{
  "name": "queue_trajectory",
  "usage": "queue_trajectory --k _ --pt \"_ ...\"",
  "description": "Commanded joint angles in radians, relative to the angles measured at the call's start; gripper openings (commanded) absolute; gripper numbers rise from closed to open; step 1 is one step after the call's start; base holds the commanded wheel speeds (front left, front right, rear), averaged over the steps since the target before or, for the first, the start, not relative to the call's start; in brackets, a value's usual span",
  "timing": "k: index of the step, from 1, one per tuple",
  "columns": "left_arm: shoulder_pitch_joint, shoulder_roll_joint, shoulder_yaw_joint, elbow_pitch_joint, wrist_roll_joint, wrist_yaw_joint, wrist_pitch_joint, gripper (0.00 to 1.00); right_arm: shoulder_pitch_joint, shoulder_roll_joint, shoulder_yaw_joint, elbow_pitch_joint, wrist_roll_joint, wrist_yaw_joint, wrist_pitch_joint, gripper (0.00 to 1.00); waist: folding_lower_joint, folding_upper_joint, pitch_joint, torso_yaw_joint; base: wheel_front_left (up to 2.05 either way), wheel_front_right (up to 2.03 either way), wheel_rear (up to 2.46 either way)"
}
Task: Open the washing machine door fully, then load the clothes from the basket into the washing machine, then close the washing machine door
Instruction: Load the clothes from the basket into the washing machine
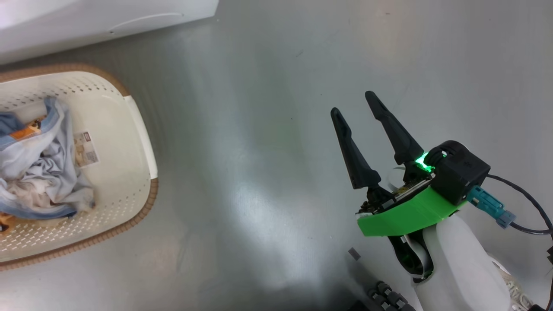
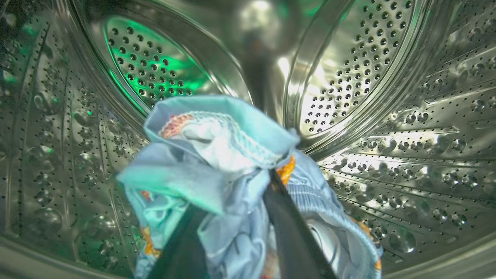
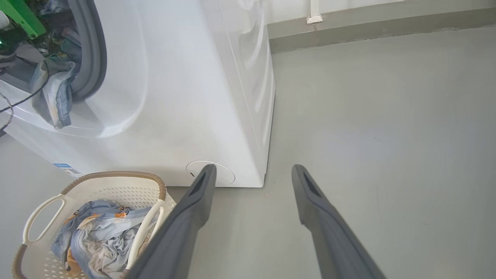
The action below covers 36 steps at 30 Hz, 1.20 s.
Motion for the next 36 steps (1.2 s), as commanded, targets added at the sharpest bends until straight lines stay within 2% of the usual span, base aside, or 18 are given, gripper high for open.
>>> queue_trajectory --k 1,10,17,20,22,29,36 --pt "0.017 0.042 0.004 -0.014 -0.006 -0.007 0.002 1.00 0.010 0.003 0.015 -0.017 -0.007 0.002 -0.012 1.00 0.0000 0.0000 -0.006 0.004 0.00 0.00 0.00" --pt "0.079 0.026 0.008 0.001 -0.026 0.009 -0.024 1.00 0.018 0.003 0.004 -0.005 -0.009 0.002 -0.012 1.00 0.0000 0.0000 -0.065 0.020 0.00 0.00 0.00" --pt "0.207 0.002 0.023 -0.039 -0.048 0.019 -0.050 1.00 0.041 0.003 -0.011 0.006 -0.015 0.002 -0.012 1.00 0.0000 0.0000 -0.132 0.041 0.00 0.00 0.00" --pt "0.294 -0.011 0.042 -0.087 -0.063 0.038 -0.056 1.00 0.054 0.003 -0.018 0.011 -0.021 0.002 -0.012 1.00 0.0000 0.0000 -0.163 0.055 0.00 0.00 0.00" --pt "0.362 -0.018 0.052 -0.143 -0.057 0.065 -0.058 1.00 0.065 0.003 -0.023 0.016 -0.026 0.002 -0.012 1.00 0.0000 0.0000 -0.185 0.066 0.00 0.00 0.00" --pt "0.694 -0.060 0.134 -0.488 -0.035 0.155 -0.059 1.00 0.112 0.003 -0.045 0.032 -0.049 0.002 -0.012 1.00 0.0000 0.0000 -0.262 0.105 0.00 0.00 0.00" --pt "1.028 -0.112 0.168 -0.790 0.008 0.240 -0.059 1.00 0.152 0.003 -0.068 0.051 -0.072 0.002 -0.012 1.00 0.0000 0.0000 -0.331 0.141 0.00 0.00 0.00"
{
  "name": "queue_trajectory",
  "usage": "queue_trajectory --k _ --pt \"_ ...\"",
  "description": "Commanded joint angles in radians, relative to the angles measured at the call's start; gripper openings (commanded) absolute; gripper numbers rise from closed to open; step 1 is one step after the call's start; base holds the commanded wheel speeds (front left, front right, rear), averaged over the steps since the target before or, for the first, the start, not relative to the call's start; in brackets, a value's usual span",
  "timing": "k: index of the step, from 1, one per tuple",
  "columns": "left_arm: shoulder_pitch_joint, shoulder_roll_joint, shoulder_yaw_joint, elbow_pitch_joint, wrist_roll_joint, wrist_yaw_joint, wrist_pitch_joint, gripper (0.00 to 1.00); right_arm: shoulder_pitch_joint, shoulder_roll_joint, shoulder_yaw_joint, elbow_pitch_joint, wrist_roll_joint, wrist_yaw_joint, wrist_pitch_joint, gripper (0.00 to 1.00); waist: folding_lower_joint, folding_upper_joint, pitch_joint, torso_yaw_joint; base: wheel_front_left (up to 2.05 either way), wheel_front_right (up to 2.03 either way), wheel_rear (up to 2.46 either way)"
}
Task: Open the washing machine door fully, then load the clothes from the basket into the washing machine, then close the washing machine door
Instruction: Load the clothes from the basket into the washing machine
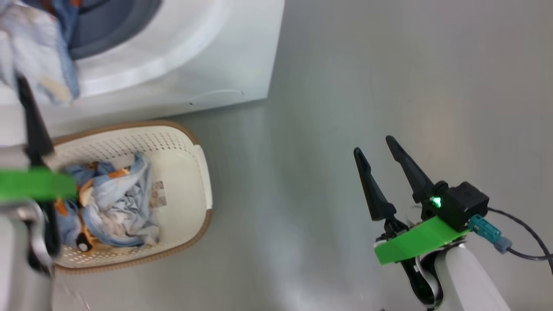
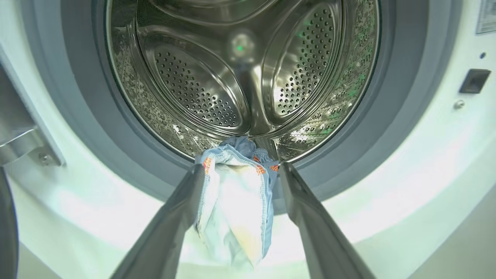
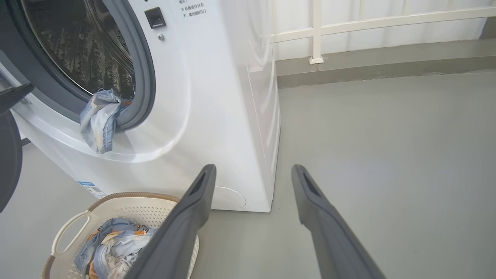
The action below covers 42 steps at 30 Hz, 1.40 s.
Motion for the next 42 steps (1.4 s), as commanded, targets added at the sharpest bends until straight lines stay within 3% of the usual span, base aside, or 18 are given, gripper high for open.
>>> queue_trajectory --k 1,8,18,42 --pt "0.064 0.032 0.039 -0.066 0.012 0.022 -0.008 1.00 0.033 0.004 0.017 -0.015 -0.011 0.002 -0.012 1.00 0.0000 0.0000 -0.048 0.034 0.00 0.00 0.00" --pt "0.301 -0.007 0.014 -0.212 0.030 0.073 -0.004 1.00 0.066 0.004 0.005 0.003 -0.033 0.002 -0.011 1.00 0.0000 0.0000 -0.117 0.061 0.00 0.00 0.00" --pt "0.471 -0.051 -0.058 -0.265 0.032 0.097 0.035 1.00 0.115 0.004 -0.014 0.005 -0.050 0.002 0.020 1.00 0.0000 0.0000 -0.215 0.094 0.00 0.00 0.00" --pt "0.488 -0.063 -0.085 -0.244 0.012 0.101 0.044 1.00 0.147 0.004 -0.016 -0.027 -0.051 0.002 0.040 1.00 0.0000 0.0000 -0.238 0.106 0.00 0.00 0.00"
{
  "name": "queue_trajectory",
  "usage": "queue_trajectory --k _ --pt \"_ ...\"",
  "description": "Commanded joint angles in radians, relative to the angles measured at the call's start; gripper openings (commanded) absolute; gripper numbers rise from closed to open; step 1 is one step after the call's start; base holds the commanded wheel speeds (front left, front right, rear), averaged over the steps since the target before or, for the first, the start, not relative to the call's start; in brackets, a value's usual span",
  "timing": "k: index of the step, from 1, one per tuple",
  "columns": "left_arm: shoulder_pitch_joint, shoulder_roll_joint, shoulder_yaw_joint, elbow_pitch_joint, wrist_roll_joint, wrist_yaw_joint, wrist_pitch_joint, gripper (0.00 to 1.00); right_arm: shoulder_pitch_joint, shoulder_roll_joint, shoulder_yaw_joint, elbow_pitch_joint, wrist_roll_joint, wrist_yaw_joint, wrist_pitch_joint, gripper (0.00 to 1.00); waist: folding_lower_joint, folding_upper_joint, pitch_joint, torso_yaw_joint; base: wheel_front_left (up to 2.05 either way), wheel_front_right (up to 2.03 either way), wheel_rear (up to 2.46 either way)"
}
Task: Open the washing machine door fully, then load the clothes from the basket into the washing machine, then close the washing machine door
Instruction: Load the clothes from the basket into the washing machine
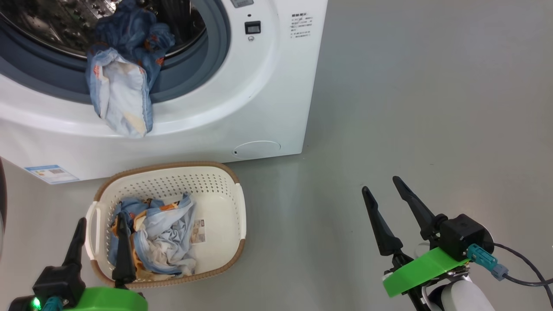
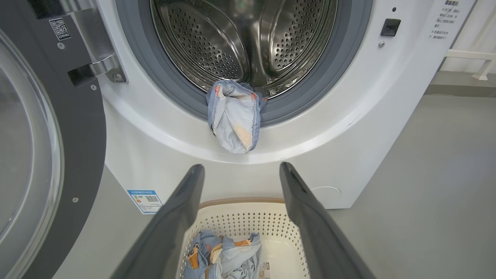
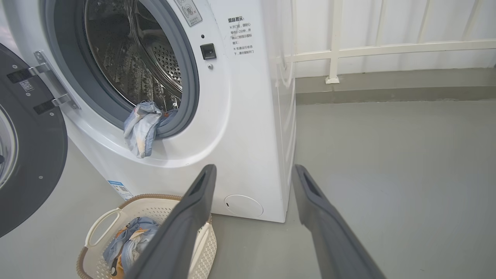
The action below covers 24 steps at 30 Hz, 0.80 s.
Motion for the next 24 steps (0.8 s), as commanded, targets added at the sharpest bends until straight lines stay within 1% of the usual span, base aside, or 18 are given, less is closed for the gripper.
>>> queue_trajectory --k 1,7,13,19,24 --pt "-0.025 0.017 0.034 -0.015 -0.003 0.001 -0.005 1.00 0.007 0.004 0.022 -0.028 -0.005 0.002 0.002 1.00 0.0000 0.0000 0.002 0.001 0.00 0.00 0.00" --pt "-0.049 0.022 0.034 0.008 -0.015 -0.011 -0.002 1.00 0.002 0.004 0.025 -0.033 -0.004 0.002 0.002 1.00 0.0000 0.0000 0.015 0.003 0.00 0.00 0.00" --pt "-0.110 0.024 0.033 0.062 -0.033 -0.032 0.013 1.00 -0.011 0.004 0.025 -0.042 -0.005 0.002 0.003 1.00 0.0000 0.0000 0.045 0.004 0.00 0.00 0.00" --pt "-0.209 0.027 0.022 0.151 -0.058 -0.078 0.042 1.00 -0.030 0.004 0.023 -0.052 -0.007 0.002 -0.001 1.00 0.0000 0.0000 0.091 0.000 0.00 0.00 0.00" --pt "-0.324 0.031 0.020 0.233 -0.084 -0.120 0.077 1.00 -0.053 0.004 0.024 -0.060 -0.008 0.002 -0.006 1.00 0.0000 0.0000 0.145 -0.008 0.00 0.00 0.00"
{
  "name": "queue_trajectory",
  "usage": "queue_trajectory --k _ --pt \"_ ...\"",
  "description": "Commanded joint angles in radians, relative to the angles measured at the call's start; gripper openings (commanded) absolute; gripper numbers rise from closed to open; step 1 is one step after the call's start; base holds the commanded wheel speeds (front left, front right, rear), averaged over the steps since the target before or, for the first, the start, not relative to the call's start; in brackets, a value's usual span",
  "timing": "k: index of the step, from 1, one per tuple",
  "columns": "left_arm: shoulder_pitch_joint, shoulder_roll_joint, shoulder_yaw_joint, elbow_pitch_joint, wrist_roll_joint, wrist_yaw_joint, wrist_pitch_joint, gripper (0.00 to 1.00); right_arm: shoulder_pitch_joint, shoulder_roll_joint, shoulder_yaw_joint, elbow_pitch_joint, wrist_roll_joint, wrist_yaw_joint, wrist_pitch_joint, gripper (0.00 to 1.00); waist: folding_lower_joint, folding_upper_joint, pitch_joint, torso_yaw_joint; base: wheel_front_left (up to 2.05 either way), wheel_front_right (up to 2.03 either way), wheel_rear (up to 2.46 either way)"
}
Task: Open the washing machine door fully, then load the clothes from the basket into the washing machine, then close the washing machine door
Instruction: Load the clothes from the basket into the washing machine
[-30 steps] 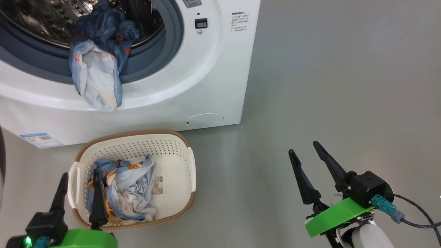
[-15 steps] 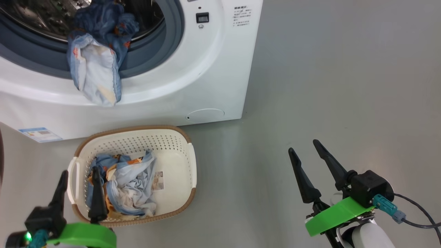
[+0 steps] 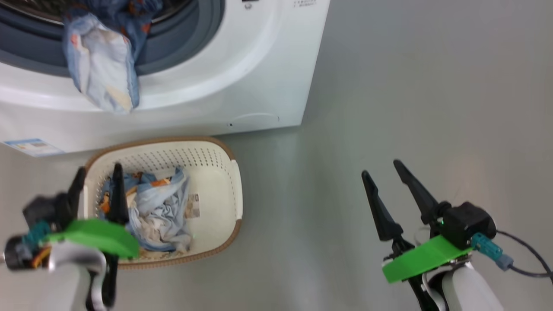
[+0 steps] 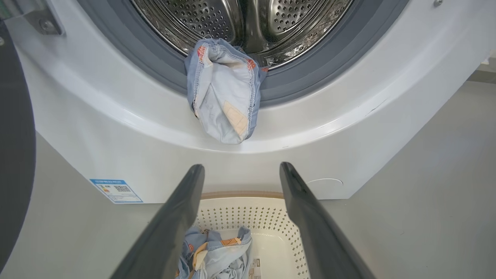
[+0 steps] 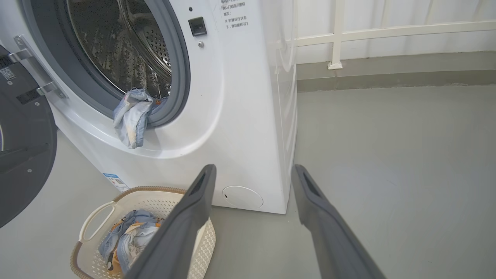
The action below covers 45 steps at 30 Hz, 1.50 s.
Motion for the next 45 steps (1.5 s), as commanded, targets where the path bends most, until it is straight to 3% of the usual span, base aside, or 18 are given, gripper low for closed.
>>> queue_trajectory --k 1,12,24,37,45 --pt "-0.053 0.031 0.033 -0.001 -0.004 -0.010 0.008 1.00 -0.025 0.004 0.023 -0.029 -0.007 0.002 -0.005 1.00 0.0000 0.0000 0.038 -0.008 0.00 0.00 0.00" --pt "-0.366 0.103 0.039 0.122 -0.031 -0.086 0.150 1.00 -0.112 0.004 0.068 -0.012 0.028 0.002 -0.034 1.00 0.0000 0.0000 0.175 -0.061 0.00 0.00 0.00" --pt "-0.653 0.258 0.021 0.184 -0.005 -0.131 0.408 1.00 -0.189 0.004 0.119 0.012 0.121 0.002 -0.048 1.00 0.0000 0.0000 0.260 -0.165 0.00 0.00 0.00" --pt "-0.834 0.399 -0.004 0.262 0.047 -0.142 0.601 1.00 -0.203 0.004 0.157 -0.010 0.200 0.002 -0.049 1.00 0.0000 0.0000 0.311 -0.266 0.00 0.00 0.00" --pt "-0.871 0.437 -0.018 0.312 0.058 -0.114 0.723 1.00 -0.199 0.004 0.167 -0.014 0.214 0.002 -0.049 1.00 0.0000 0.0000 0.319 -0.290 0.00 0.00 0.00"
